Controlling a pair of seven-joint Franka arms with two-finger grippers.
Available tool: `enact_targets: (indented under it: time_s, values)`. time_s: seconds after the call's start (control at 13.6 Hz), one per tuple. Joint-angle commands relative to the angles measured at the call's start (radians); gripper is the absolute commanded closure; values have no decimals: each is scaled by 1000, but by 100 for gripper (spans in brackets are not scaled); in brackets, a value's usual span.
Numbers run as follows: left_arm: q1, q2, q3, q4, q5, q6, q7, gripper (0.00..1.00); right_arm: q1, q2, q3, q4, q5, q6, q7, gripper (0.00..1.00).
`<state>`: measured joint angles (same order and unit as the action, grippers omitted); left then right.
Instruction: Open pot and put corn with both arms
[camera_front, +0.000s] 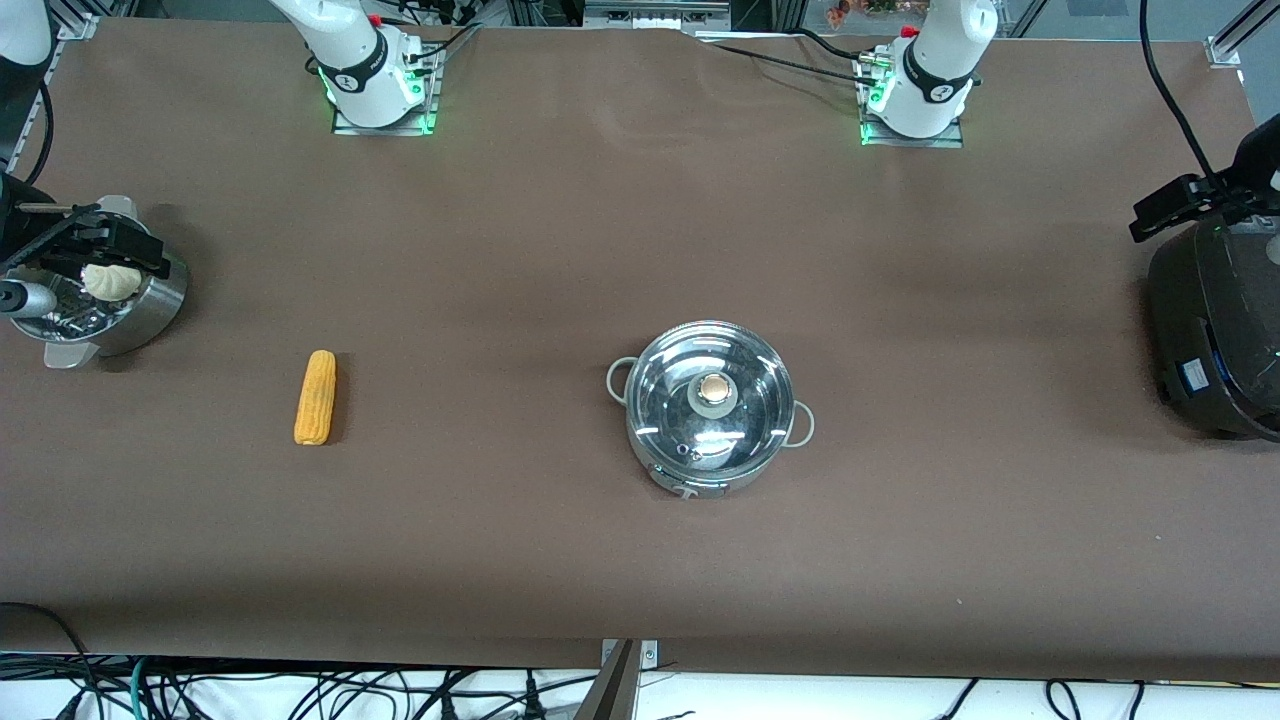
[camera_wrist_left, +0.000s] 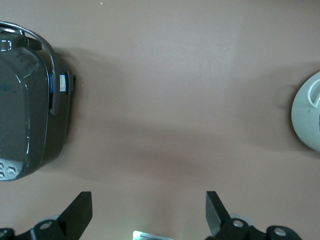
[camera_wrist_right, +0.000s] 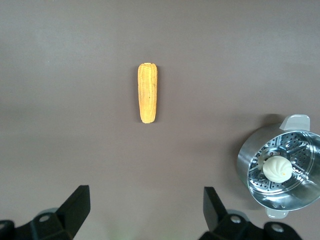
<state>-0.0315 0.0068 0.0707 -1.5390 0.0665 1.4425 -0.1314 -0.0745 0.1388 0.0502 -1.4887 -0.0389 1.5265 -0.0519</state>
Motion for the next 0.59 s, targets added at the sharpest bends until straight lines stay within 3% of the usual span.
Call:
enact_targets:
  time_s: [0.0,0.52]
  values:
    - [-1,12,-2,26,15,-16,71,0,2,18,2,38,-12,-16,-8,0]
    - [1,21,1,33,-16,-14,145,0,2,18,2,38,-12,-11,-9,0]
